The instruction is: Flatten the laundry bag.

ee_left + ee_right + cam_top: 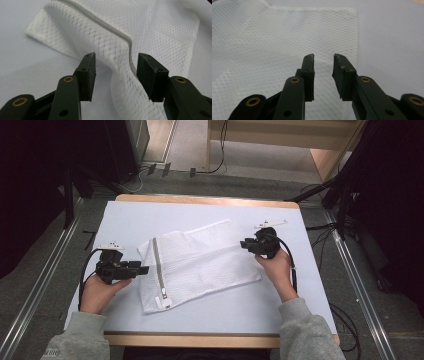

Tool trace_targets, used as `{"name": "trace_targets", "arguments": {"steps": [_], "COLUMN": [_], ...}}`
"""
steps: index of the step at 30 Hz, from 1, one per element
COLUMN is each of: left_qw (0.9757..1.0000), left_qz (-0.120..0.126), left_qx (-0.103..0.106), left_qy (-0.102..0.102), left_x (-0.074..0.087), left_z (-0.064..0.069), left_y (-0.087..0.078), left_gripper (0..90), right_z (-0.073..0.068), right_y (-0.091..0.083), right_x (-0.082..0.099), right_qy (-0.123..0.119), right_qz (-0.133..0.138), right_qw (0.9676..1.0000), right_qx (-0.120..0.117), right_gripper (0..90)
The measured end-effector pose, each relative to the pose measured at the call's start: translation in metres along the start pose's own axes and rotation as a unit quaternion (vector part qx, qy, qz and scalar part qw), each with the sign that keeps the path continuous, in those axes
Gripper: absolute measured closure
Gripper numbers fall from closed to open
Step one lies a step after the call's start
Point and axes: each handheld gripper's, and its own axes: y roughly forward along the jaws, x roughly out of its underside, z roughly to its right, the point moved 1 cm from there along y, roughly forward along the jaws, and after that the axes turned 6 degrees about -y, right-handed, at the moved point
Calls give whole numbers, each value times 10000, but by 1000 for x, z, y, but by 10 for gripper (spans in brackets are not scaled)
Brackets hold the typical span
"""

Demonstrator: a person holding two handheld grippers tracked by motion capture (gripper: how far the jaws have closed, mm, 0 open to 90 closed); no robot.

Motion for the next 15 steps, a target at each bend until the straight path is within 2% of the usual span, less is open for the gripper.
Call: {"name": "trace_targets", "arguments": {"steps": [9, 15], "left_qw": [9999, 9998], "left_qz": [48, -28], "left_qx": [72, 129], "left_qy": [121, 165], "left_x": [-16, -24], "left_z": [-1, -4], "left_y": [7, 17], "left_gripper": [436, 416], "right_z": [-16, -25], "right_y": [-19, -26], "right_x": [29, 46], "right_qy": [-134, -67], "right_qz": [-130, -249], "right_qw": [9998, 9997], "right_qx": [-7, -32], "right_gripper": [697, 660]}}
